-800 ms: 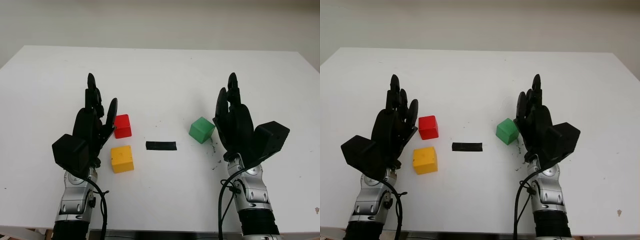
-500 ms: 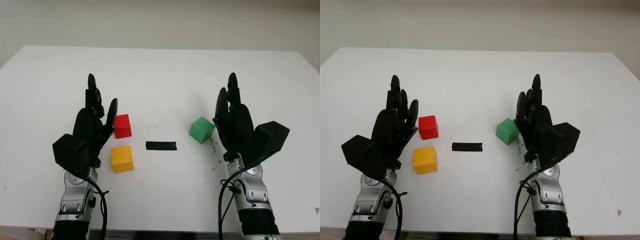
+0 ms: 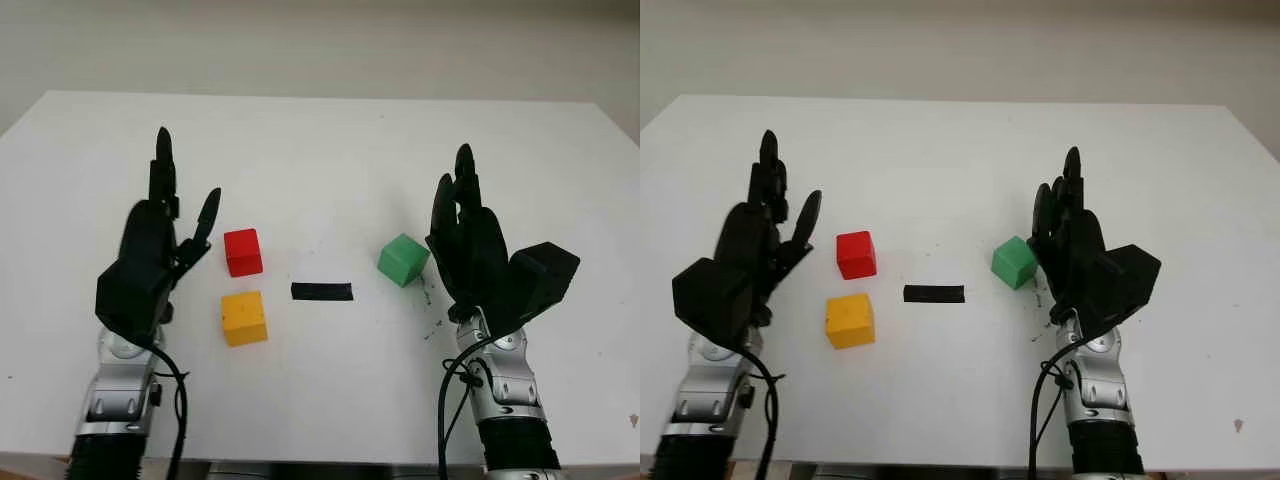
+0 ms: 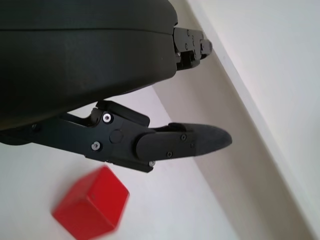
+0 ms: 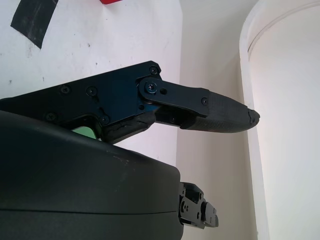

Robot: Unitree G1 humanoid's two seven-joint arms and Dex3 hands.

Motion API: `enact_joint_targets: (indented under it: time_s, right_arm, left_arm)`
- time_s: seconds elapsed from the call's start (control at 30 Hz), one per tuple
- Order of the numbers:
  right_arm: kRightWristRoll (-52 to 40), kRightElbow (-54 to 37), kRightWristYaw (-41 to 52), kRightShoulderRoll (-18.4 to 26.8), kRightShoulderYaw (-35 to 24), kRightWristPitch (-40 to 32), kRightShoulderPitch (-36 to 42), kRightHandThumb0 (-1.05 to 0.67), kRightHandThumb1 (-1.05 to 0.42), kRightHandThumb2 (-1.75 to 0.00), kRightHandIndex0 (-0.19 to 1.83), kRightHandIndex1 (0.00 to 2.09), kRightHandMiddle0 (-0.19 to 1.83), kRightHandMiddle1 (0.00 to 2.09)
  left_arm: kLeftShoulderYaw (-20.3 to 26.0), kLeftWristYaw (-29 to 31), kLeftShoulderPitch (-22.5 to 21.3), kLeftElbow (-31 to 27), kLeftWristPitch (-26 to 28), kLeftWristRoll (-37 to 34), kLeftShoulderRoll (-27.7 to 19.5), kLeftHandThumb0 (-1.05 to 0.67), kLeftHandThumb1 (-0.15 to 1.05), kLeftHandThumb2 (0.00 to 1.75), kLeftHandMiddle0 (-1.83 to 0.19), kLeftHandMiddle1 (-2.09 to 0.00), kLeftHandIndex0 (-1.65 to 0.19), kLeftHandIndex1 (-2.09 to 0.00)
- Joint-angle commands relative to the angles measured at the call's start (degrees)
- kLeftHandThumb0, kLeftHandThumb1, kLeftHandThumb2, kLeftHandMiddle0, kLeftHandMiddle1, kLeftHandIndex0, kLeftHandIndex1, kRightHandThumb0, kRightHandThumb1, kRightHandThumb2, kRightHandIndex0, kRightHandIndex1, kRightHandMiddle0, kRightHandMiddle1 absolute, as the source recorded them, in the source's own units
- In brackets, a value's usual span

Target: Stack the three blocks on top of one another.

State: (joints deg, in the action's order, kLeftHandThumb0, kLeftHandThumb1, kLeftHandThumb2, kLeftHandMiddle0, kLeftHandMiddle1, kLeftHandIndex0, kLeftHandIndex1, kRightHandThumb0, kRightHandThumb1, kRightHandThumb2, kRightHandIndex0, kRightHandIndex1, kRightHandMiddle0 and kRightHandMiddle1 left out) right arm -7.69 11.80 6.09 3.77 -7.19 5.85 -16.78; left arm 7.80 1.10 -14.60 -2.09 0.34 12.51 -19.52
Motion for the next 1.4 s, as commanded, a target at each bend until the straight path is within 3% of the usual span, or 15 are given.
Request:
enact_joint_targets:
  time_s: [0.0,0.13,0.3,0.63,0.93,1.37]
  right_arm:
    - [0.35,-0.82,-0.17,0.45,0.0,0.67,-0.22,-0.75,-1.05,-0.65,-0.19,0.0,-0.19,0.0]
    - [0.59,-0.09,0.04,0.62,-0.1,1.18,-0.57,-0.77,-1.05,-0.65,-0.19,0.0,-0.19,0.0]
    - [0.23,-0.21,0.1,0.42,-0.25,0.78,-0.83,-0.78,-1.05,-0.64,-0.19,0.0,-0.19,0.0]
    - [0.77,-0.15,0.25,0.71,-0.07,1.07,-1.16,-0.77,-1.05,-0.65,-0.19,0.0,-0.19,0.0]
    - [1.44,-0.58,0.52,1.35,0.18,0.7,-1.18,-0.75,-1.05,-0.68,-0.19,0.0,-0.19,0.0]
    - [0.76,-0.3,0.33,1.11,0.02,0.65,-1.29,-0.75,-1.05,-0.66,-0.19,0.0,-0.19,0.0]
  left_arm:
    - [-0.3,1.05,-2.28,-3.68,4.09,3.97,-3.75,-0.7,1.04,0.19,-0.03,-0.07,-0.3,-0.21]
    - [-2.84,4.13,-4.73,-5.74,9.97,12.0,-9.48,-0.67,1.01,0.07,-0.02,-0.05,-0.36,-0.19]
    - [-5.66,9.08,-7.23,-6.25,14.84,15.59,-12.39,-0.67,0.95,0.04,-0.01,-0.05,-0.38,-0.17]
    - [-12.08,14.22,-11.28,-1.46,15.44,19.98,-14.31,-0.7,0.92,0.05,0.01,-0.05,-0.44,-0.15]
    - [-16.41,17.53,-13.04,2.89,14.87,21.69,-14.71,-0.75,0.95,0.07,0.05,-0.04,-0.36,-0.08]
    - [-17.9,21.52,-13.23,2.77,14.97,23.37,-15.93,-0.84,0.99,0.06,0.05,-0.05,-0.39,-0.08]
